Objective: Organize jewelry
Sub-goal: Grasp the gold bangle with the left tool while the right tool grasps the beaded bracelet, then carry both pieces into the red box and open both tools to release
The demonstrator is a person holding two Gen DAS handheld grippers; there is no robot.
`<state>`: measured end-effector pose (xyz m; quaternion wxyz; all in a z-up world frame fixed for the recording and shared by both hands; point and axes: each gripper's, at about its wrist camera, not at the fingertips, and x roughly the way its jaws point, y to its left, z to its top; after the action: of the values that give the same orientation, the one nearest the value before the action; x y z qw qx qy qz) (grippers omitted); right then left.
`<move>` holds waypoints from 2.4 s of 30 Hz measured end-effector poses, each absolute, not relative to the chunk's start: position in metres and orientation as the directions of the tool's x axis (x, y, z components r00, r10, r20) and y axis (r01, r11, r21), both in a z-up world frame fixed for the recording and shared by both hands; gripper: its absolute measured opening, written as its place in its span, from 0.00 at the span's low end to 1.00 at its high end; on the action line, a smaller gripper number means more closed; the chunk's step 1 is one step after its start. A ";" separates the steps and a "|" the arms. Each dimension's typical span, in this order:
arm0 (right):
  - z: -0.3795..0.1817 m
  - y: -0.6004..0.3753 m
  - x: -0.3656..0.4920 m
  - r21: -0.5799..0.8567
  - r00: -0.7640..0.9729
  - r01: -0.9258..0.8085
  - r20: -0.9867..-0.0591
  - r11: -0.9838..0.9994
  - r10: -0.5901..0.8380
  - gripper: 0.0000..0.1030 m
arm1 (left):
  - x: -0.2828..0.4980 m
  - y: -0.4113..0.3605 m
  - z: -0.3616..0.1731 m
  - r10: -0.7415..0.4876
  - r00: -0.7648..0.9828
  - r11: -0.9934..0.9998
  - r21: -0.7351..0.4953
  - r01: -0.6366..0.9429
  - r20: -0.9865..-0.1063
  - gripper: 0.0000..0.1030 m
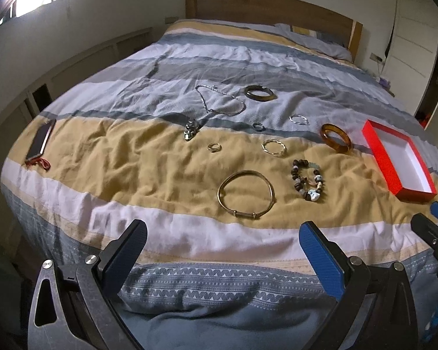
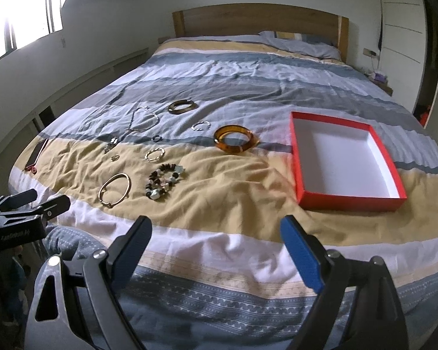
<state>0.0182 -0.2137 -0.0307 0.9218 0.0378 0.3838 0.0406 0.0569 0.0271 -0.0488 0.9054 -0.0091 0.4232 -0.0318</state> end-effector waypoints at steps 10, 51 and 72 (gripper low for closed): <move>-0.041 -0.203 0.045 0.172 0.660 -0.137 -0.718 0.975 0.220 0.79 | 0.095 0.044 -0.081 -0.136 0.553 0.990 -0.131 0.048 -0.822 0.69; -0.113 -0.157 0.159 0.254 0.483 -0.226 -0.809 0.941 0.334 0.12 | 0.146 0.065 -0.093 -0.033 0.555 0.999 -0.026 0.020 -0.831 0.04; -0.031 -0.228 0.076 0.314 0.649 -0.206 -0.665 0.927 0.369 0.12 | 0.115 -0.023 -0.011 -0.065 0.629 0.983 0.058 0.173 -0.774 0.03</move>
<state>0.0760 -0.2283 -0.0311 0.9018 0.1056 0.3876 0.1594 0.1152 -0.0228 -0.0107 0.9003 0.0635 0.4255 -0.0662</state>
